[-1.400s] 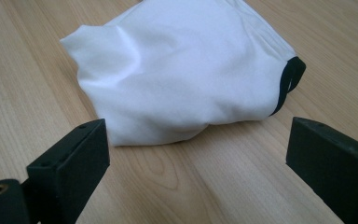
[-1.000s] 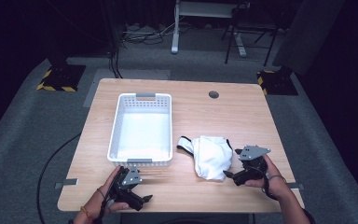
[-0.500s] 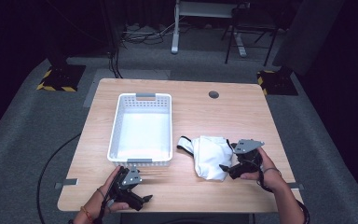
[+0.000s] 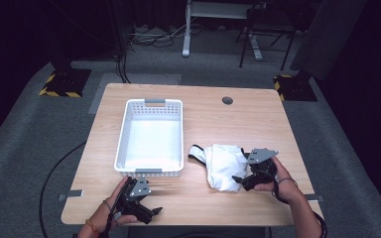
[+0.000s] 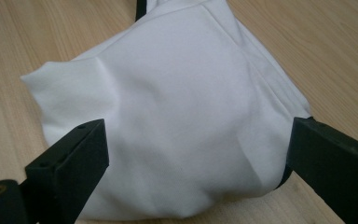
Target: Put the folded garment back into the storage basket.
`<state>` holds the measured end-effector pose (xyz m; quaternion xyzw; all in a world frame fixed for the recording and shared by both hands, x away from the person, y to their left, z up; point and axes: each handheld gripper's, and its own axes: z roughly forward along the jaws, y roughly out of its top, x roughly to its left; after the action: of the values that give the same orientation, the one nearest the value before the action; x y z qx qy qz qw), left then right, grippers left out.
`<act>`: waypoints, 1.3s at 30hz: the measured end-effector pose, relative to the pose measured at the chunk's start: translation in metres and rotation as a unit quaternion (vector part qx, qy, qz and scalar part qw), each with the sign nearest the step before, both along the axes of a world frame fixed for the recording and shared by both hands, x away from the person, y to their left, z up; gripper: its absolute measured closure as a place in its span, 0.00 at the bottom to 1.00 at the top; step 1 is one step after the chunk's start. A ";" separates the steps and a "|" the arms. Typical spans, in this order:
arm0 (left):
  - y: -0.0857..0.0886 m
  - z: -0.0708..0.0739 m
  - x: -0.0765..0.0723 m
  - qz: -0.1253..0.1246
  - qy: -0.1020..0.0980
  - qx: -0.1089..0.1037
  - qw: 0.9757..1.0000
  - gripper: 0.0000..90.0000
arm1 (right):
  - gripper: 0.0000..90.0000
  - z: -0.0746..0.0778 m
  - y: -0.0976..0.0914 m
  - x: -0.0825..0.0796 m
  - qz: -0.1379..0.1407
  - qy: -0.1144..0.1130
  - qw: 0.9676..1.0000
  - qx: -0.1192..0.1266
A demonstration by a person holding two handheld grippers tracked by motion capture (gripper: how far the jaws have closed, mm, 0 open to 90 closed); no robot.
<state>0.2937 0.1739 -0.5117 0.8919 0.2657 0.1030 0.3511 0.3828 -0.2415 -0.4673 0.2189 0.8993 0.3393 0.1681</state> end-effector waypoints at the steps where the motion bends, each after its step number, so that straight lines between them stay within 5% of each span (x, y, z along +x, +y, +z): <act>1: 0.000 0.000 0.000 0.000 0.000 -0.001 1.000 0.00 | 0.06 -0.001 0.000 0.001 -0.001 -0.001 1.000 -0.001; 14: 0.000 0.000 0.000 0.000 0.000 0.000 1.000 0.00 | 0.05 -0.018 0.009 0.015 0.002 0.017 1.000 0.010; 27: 0.000 0.000 0.000 0.000 0.000 0.000 1.000 0.00 | 0.02 -0.039 0.004 0.028 -0.002 0.069 0.996 0.060; 30: 0.000 0.000 0.000 0.000 0.000 0.000 1.000 0.00 | 0.14 -0.035 0.005 0.025 0.004 0.071 0.996 0.055; 35: 0.000 0.000 0.000 0.000 0.000 0.000 1.000 0.00 | 0.52 -0.030 0.004 0.016 0.021 0.083 0.994 0.064; 39: 0.000 0.000 0.000 0.000 0.000 -0.001 1.000 0.00 | 0.63 -0.028 0.005 0.012 0.025 0.082 0.994 0.065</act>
<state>0.2937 0.1738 -0.5118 0.8917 0.2657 0.1030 0.3517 0.3948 -0.2369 -0.4958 0.2337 0.8912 0.3824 0.0702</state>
